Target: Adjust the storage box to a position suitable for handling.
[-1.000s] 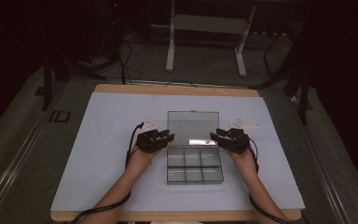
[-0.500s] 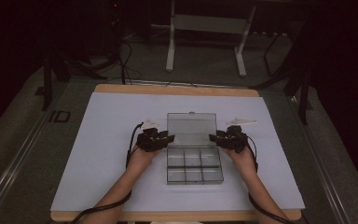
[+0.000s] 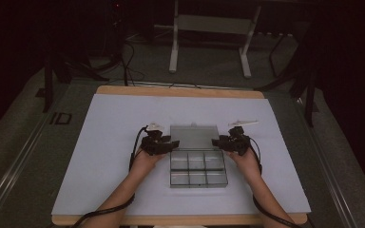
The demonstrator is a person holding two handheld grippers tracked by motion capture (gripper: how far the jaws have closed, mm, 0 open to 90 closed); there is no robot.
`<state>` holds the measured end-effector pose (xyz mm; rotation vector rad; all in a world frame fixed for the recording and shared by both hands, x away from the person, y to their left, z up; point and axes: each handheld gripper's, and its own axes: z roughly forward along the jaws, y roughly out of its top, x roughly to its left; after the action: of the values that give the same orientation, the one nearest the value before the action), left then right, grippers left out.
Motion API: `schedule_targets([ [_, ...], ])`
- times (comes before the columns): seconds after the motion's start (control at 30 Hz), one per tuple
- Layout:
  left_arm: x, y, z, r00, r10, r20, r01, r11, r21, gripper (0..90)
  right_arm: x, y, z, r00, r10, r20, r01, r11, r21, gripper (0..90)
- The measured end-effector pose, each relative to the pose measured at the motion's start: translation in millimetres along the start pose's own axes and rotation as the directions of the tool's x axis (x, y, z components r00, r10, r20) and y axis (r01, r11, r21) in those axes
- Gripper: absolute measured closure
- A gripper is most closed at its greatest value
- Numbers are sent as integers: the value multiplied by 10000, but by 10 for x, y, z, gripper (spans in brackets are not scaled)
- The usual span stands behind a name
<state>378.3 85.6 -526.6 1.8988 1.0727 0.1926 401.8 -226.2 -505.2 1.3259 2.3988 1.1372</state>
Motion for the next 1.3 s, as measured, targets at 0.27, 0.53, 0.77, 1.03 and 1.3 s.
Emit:
schedule_targets([
  [0.27, -1, -13, -3, 10000, -32, -23, 31, 9999, -156, 482, 29, -12, 23, 9995, -40, 320, 43, 9999, -95, 505],
  [0.53, -24, 24, -51, 9998, 187, -21, -188, 9995, -258, 393, 10, 13, -18, 9996, -131, 244, 138, 9995, -286, 455],
  [0.77, -39, 57, -104, 9984, 444, 338, -434, 9986, -295, 137, 0, 48, -109, 9986, -427, 327, 443, 9978, -489, 403],
  [1.03, -76, 57, -187, 9963, 856, 46, -854, 9958, -331, 26, -26, 36, -222, 9973, -713, 172, 721, 9959, -542, 358],
  [1.3, -77, 16, -321, 9956, 934, 30, -932, 9949, -393, 26, -100, -37, -368, 9937, -1096, 245, 1109, 9919, -614, 345],
])
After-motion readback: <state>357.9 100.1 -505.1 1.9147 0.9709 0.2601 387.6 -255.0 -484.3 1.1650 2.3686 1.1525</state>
